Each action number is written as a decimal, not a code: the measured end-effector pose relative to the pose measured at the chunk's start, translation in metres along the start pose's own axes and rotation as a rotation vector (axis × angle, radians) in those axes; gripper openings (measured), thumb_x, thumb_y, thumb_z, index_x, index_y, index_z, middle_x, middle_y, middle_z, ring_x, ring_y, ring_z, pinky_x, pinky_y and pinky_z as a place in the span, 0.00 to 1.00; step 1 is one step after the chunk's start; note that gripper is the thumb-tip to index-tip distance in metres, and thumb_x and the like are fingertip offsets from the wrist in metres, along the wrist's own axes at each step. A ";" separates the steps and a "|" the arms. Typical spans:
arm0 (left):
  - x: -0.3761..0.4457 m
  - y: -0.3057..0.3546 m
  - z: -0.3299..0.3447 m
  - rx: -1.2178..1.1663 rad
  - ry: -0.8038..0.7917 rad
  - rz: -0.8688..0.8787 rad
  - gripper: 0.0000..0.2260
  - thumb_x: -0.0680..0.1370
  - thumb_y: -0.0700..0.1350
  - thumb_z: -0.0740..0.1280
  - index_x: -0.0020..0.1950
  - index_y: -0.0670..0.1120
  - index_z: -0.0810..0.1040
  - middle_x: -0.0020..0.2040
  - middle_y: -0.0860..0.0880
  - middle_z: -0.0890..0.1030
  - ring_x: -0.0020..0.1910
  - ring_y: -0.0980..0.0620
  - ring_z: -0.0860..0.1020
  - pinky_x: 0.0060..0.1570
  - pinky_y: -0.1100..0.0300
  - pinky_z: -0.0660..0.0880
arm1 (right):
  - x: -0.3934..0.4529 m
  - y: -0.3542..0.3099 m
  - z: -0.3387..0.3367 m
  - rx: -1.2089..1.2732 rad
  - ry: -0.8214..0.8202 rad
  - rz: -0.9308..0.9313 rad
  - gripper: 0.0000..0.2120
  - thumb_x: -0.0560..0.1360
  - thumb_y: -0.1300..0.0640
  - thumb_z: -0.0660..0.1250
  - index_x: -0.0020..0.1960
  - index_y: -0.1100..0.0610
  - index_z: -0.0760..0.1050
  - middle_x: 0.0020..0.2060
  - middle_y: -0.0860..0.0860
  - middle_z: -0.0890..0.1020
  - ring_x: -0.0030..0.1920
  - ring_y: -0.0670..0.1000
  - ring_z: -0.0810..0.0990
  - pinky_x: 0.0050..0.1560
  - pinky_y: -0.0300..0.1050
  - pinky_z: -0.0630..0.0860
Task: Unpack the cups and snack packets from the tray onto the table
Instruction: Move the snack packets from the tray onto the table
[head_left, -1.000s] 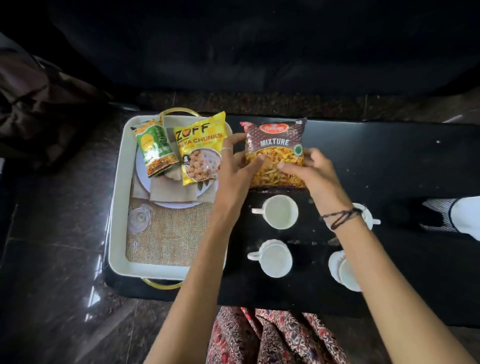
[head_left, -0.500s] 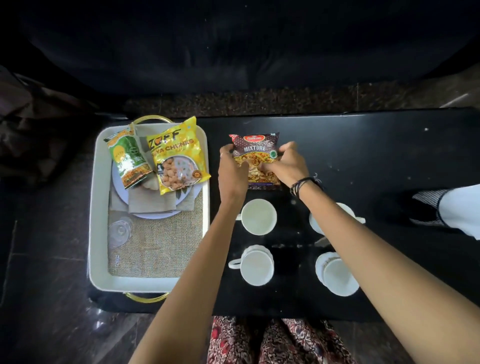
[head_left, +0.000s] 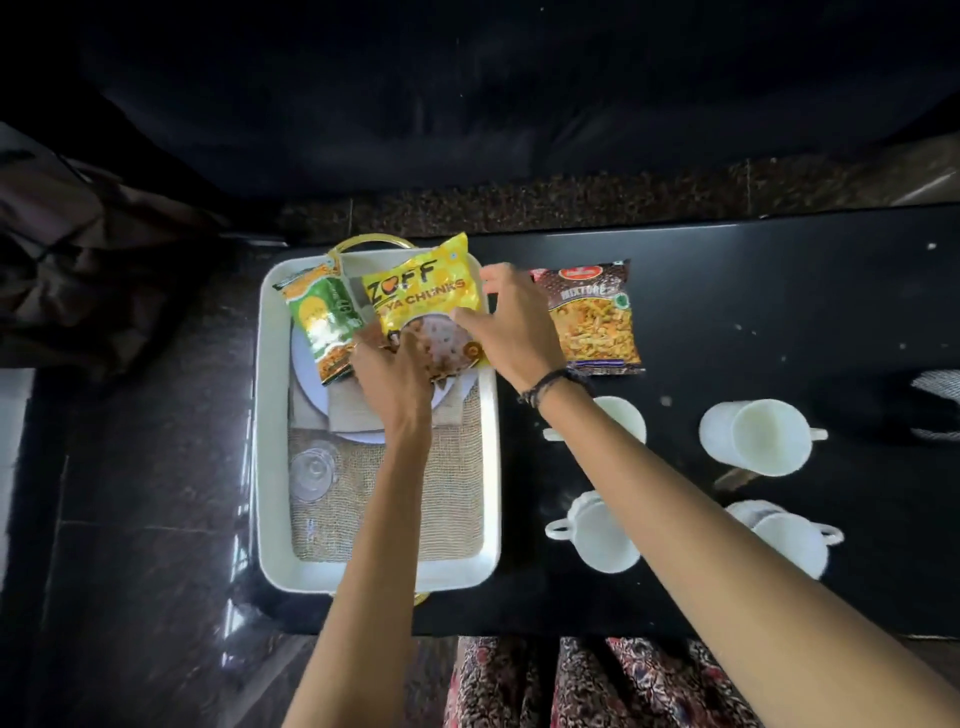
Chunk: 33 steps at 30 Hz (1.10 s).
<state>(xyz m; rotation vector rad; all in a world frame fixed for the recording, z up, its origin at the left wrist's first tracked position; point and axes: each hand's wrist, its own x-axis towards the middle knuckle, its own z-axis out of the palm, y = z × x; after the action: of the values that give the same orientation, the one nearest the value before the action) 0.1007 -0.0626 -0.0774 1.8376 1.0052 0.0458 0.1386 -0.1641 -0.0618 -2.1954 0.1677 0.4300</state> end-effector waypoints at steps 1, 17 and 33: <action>0.005 -0.002 -0.002 0.032 -0.070 0.010 0.16 0.78 0.41 0.62 0.64 0.38 0.68 0.59 0.40 0.75 0.57 0.44 0.74 0.59 0.46 0.73 | 0.005 -0.002 0.009 -0.058 0.005 0.023 0.21 0.73 0.52 0.67 0.62 0.60 0.72 0.58 0.56 0.77 0.60 0.56 0.72 0.52 0.47 0.72; 0.003 0.012 -0.022 -0.181 -0.309 0.002 0.18 0.76 0.38 0.65 0.64 0.46 0.63 0.56 0.51 0.74 0.58 0.47 0.75 0.59 0.45 0.75 | -0.009 0.011 0.012 0.365 0.180 0.238 0.22 0.68 0.59 0.73 0.58 0.58 0.68 0.39 0.47 0.80 0.36 0.37 0.76 0.31 0.24 0.71; -0.122 0.063 0.146 0.100 -0.749 0.282 0.07 0.77 0.35 0.61 0.52 0.45 0.72 0.53 0.42 0.76 0.47 0.48 0.75 0.37 0.62 0.72 | -0.029 0.164 -0.180 0.181 0.416 0.262 0.12 0.70 0.62 0.70 0.52 0.53 0.78 0.48 0.49 0.81 0.49 0.45 0.78 0.49 0.36 0.73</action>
<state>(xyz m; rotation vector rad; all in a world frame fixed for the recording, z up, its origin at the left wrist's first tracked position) 0.1243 -0.2598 -0.0547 1.8465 0.2278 -0.4954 0.1118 -0.4074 -0.0713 -2.0644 0.6982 0.0882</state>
